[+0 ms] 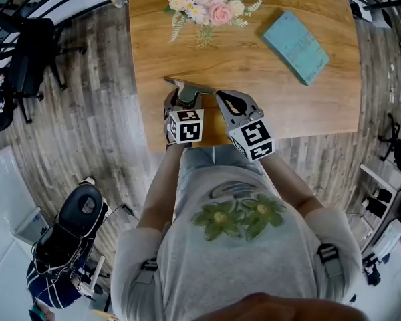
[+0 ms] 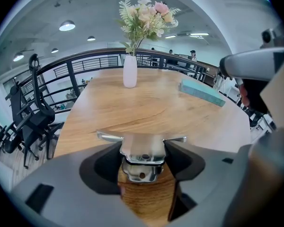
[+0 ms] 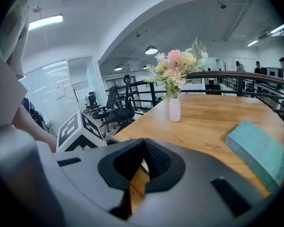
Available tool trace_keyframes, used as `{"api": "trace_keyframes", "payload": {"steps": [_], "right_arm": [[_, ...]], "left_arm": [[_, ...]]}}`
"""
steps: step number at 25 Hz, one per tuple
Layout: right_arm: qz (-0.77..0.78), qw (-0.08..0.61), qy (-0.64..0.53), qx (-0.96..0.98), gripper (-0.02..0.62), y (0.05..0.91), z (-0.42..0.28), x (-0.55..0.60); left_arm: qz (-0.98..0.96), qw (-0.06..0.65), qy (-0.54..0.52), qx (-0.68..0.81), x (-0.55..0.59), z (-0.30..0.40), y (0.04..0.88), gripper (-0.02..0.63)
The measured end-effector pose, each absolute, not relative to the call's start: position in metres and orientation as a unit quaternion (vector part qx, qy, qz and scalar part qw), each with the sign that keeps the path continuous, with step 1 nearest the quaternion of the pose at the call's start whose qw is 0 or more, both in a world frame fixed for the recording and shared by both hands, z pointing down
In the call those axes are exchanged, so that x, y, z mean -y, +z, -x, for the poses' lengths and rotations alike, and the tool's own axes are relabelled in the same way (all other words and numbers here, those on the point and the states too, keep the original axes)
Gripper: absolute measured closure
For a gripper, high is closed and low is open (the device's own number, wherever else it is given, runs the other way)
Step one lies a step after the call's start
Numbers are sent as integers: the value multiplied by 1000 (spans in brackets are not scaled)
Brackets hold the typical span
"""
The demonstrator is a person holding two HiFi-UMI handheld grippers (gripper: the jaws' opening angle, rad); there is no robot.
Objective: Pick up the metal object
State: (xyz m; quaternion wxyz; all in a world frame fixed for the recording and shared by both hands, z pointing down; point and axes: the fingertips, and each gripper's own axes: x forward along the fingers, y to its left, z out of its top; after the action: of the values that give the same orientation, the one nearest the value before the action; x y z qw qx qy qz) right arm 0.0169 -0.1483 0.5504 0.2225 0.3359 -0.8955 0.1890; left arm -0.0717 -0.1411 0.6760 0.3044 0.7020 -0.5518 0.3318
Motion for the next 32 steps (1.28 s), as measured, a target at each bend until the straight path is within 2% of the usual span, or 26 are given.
{"api": "trace_keyframes", "payload": {"steps": [32], "right_arm": [[-356, 204, 150, 900, 588, 509, -24, 151]], "left_arm": [[-749, 230, 250, 569, 155, 73, 570, 309]]}}
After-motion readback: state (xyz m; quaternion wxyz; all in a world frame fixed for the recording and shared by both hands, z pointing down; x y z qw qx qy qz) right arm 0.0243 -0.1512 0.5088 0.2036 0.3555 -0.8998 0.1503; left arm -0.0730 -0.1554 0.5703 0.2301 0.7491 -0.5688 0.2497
